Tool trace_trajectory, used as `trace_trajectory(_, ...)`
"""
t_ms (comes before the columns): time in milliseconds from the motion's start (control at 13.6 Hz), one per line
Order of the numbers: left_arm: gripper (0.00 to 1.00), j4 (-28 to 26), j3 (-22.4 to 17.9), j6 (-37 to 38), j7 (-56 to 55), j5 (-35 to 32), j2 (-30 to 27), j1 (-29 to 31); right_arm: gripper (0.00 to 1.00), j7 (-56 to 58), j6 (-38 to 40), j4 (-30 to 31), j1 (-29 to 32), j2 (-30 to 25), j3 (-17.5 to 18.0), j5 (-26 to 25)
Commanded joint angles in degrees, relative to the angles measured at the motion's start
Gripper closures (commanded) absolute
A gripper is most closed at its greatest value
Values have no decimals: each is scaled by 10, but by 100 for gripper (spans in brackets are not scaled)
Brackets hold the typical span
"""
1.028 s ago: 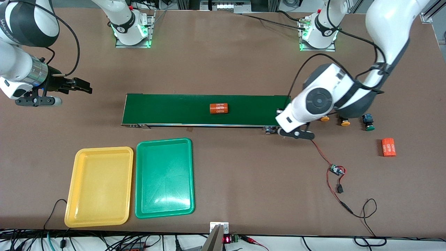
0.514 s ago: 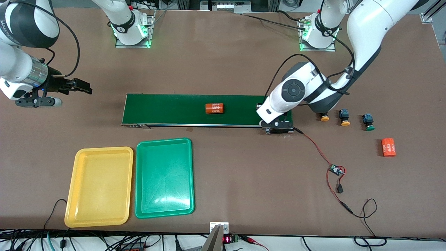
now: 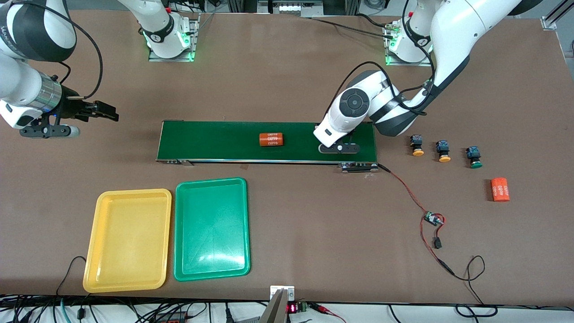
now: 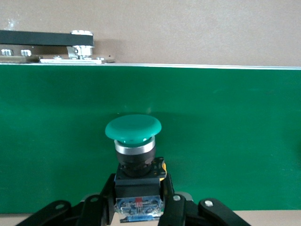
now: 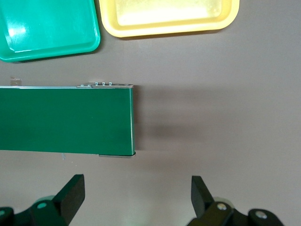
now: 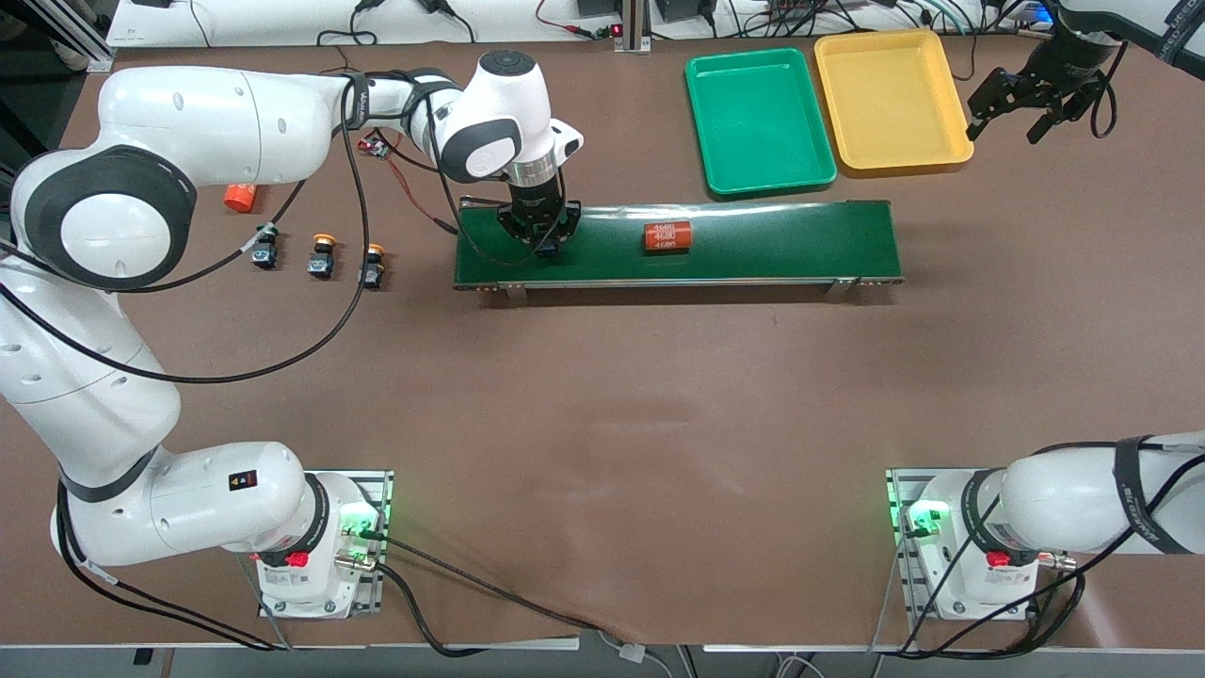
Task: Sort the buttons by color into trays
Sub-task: 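Carry the green button onto the belt and open the left gripper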
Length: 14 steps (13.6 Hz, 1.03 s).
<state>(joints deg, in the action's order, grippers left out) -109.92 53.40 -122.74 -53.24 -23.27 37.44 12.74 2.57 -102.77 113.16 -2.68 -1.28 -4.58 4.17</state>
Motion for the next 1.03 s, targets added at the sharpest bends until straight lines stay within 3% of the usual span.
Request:
trace_trajectory(0,46,-4,0,-10,-4,-4,3,9,0,9,6,-14,5,5,3,5)
trace_trajectory(73,13,-2,0,-9,-4,-4,2,11,0,9,6,-16,5,8,3,5)
trace_trajectory(147,0,0,0,-6,-3,-4,-3,15,0,9,6,-18,5,8,3,5)
trace_trajectory(440,0,27,9,45,3,-4,-27,33,0,9,6,-22,5,11,3,5)
trace_trajectory(661,0,119,28,162,16,-4,-43,47,0,9,10,-27,4,14,3,5)
trace_trajectory(954,0,227,30,284,135,-1,-42,88,0,15,4,-26,-2,16,5,6)
